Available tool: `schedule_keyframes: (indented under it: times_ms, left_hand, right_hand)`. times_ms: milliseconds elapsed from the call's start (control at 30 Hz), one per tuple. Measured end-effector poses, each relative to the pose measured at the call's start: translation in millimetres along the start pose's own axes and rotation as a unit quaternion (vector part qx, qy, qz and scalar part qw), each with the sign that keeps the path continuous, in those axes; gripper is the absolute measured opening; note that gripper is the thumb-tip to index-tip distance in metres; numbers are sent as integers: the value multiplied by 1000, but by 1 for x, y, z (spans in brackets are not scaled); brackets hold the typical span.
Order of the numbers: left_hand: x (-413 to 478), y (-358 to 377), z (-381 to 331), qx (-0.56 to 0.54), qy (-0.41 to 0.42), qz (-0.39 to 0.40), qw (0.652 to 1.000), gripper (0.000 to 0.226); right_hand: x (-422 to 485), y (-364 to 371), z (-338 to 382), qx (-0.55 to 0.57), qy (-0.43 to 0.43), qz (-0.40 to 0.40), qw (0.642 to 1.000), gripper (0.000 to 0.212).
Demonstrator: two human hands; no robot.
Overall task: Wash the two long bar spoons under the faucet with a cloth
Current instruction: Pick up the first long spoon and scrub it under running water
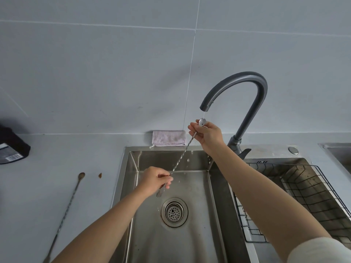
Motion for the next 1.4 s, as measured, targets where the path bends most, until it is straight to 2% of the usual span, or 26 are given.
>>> schedule_keyframes:
  times_ms: [100, 267, 500, 833, 1033, 1167, 1300, 1400]
  left_hand:
    - [-1, -2, -3, 3, 8, -4, 1000, 33]
    - [-2, -1, -6, 23, 9, 4, 1000, 36]
    - [-4, -4, -3, 33, 0, 3, 999, 33]
    - [-4, -12, -3, 48, 12, 6, 999, 33]
    - [-2, -12, -5, 66, 20, 23, 997, 28]
    - [-1, -11, -5, 83, 27, 36, 996, 36]
    - [-1, -14, -3, 115, 28, 42, 992, 39]
    - [0, -16, -2, 116, 25, 33, 992, 36]
  right_hand:
    - [1, 0, 1, -16, -3, -7, 1000, 11]
    - [1, 5, 2, -57, 12, -15, 998, 30]
    - [2, 4, 7, -17, -10, -18, 1000, 14]
    - [-1, 4, 4, -17, -5, -60, 998, 28]
    - [-5, 7, 6, 14, -47, -42, 998, 13]
    - [-8, 5, 4, -27, -35, -66, 997, 16]
    - [-10, 7, 4, -84, -11, -75, 994, 29]
    - [-7, 10, 6, -87, -23, -45, 995, 20]
Point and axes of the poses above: each hand's wrist, its own x-axis towards the middle knuckle, its own y-axis out of the palm, z = x × y, the point moved 7 cm from there along x, towards the middle knuckle, and after that the axes turned 13 degrees about z, right-handed, at the moved point
